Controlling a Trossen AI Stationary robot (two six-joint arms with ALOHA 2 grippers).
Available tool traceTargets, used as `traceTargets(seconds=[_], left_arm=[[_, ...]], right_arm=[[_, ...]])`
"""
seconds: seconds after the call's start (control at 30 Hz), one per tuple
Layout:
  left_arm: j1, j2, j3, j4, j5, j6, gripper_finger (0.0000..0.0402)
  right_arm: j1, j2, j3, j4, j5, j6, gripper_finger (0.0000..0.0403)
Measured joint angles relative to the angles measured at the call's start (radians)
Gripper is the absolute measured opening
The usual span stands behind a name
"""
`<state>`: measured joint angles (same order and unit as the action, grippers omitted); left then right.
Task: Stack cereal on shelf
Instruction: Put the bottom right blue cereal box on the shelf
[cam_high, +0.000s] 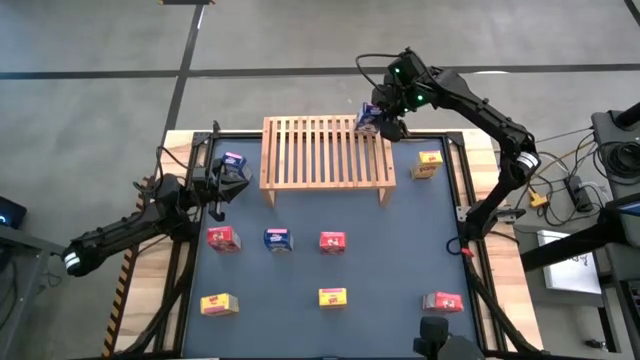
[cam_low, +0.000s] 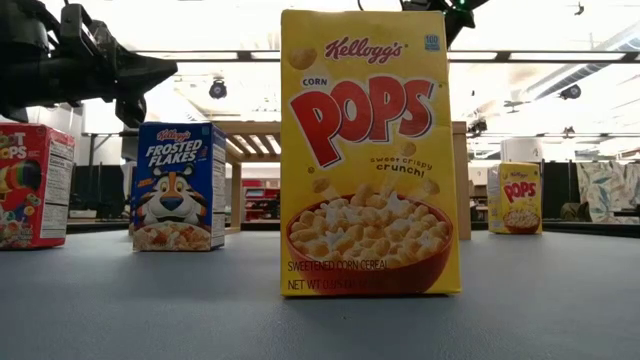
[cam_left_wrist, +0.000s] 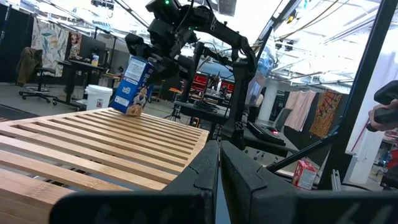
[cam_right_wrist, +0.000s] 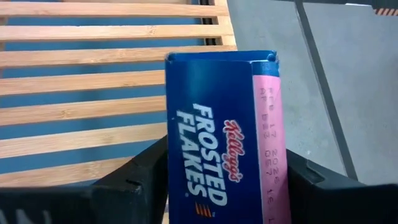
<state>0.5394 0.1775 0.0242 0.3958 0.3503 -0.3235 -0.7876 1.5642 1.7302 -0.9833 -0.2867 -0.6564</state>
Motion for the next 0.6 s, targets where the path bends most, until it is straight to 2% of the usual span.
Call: traceTargets(seconds=[0.3, 0.6], left_arm=[[0.0, 0.0, 0.0, 0.0, 0.0, 0.0, 0.0], [0.0, 0.0, 0.0, 0.0, 0.0, 0.0, 0.0]], right_arm=[[0.0, 0.001, -0.001, 0.003, 0.0, 0.009, 0.0262], [0.0, -0.014, -0.001, 0.01, 0.0, 0.009, 0.0262]])
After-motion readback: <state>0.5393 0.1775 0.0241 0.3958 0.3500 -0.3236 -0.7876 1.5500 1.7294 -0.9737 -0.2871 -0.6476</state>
